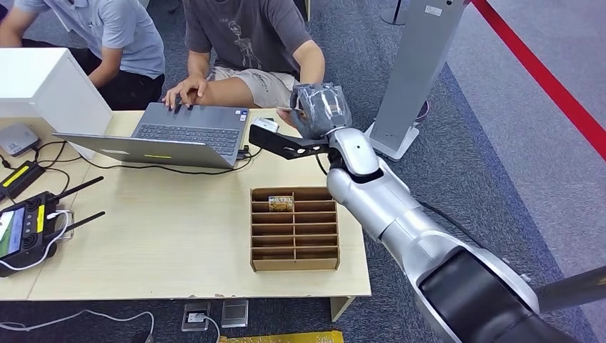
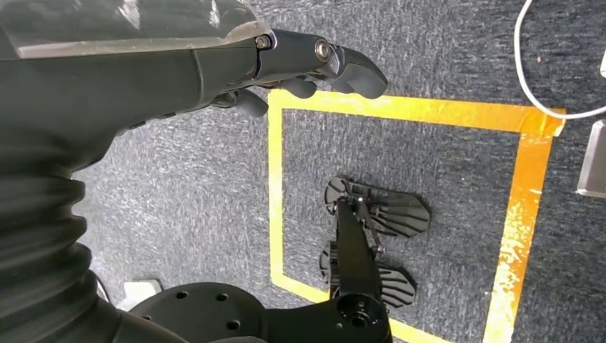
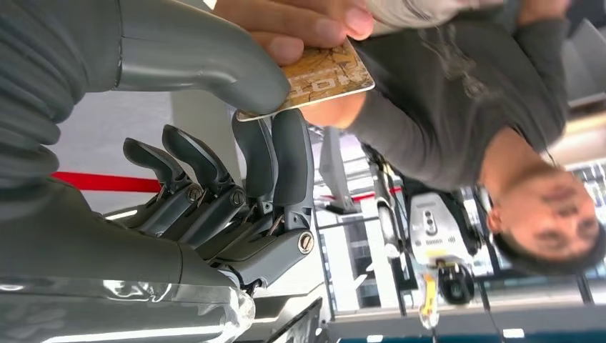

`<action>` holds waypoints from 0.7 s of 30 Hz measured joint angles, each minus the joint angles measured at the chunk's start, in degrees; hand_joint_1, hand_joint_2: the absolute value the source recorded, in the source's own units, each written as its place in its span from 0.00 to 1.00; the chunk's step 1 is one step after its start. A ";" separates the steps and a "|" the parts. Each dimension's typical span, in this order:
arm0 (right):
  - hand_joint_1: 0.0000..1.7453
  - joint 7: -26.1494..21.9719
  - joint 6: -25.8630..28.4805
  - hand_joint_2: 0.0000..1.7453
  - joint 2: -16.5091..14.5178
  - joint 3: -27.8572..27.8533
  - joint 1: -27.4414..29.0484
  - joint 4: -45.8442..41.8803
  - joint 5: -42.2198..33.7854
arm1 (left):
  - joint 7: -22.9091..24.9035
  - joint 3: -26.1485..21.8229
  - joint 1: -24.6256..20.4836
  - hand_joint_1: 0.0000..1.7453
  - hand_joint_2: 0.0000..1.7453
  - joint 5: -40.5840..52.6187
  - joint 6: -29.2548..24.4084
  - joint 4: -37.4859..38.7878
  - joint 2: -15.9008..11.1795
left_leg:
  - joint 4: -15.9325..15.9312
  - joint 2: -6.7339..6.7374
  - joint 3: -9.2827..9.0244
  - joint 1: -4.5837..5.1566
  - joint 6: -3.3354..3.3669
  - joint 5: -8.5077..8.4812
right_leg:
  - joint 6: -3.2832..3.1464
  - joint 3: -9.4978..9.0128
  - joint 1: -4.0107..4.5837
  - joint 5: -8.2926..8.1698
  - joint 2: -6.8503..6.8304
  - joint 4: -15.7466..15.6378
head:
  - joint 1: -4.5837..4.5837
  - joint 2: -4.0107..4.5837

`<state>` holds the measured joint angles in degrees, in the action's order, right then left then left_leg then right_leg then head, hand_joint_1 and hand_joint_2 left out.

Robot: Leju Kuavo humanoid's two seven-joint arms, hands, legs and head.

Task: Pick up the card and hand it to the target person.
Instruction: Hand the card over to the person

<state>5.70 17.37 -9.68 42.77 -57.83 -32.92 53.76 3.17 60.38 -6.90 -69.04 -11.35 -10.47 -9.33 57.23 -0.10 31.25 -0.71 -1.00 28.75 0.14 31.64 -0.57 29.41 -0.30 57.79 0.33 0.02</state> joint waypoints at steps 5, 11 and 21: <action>0.00 0.01 -0.50 1.00 -1.49 1.15 -0.05 4.29 0.75 | 0.41 0.38 0.02 0.00 1.00 -0.01 0.65 0.00 -0.09 | 0.00 0.01 0.00 0.00 0.00 0.00 | 0.00 0.01 0.00 0.00 0.01 0.00 | -0.04 0.00; 0.00 -0.52 -0.32 1.00 -2.39 2.07 -0.15 6.96 0.66 | -0.30 0.77 0.02 0.00 1.00 -0.02 0.85 0.00 -0.11 | 0.00 0.01 0.01 0.00 0.00 0.00 | 0.00 0.02 0.00 0.00 0.01 0.00 | -0.01 0.00; 0.00 -4.58 3.38 1.00 -2.33 0.76 -3.26 5.61 -7.36 | 0.07 0.81 0.09 0.00 1.00 -1.66 -0.13 0.05 -0.12 | 0.01 0.01 -0.02 0.00 0.00 0.00 | 0.00 0.02 0.00 -0.01 0.01 0.00 | -0.03 0.00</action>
<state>1.13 20.75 -12.01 43.53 -61.09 -27.31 46.41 3.24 61.19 -6.81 -70.70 -11.49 -10.42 -9.44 57.23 -0.09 31.23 -0.71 -1.00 28.75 0.14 31.66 -0.57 29.40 -0.29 57.79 0.29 0.02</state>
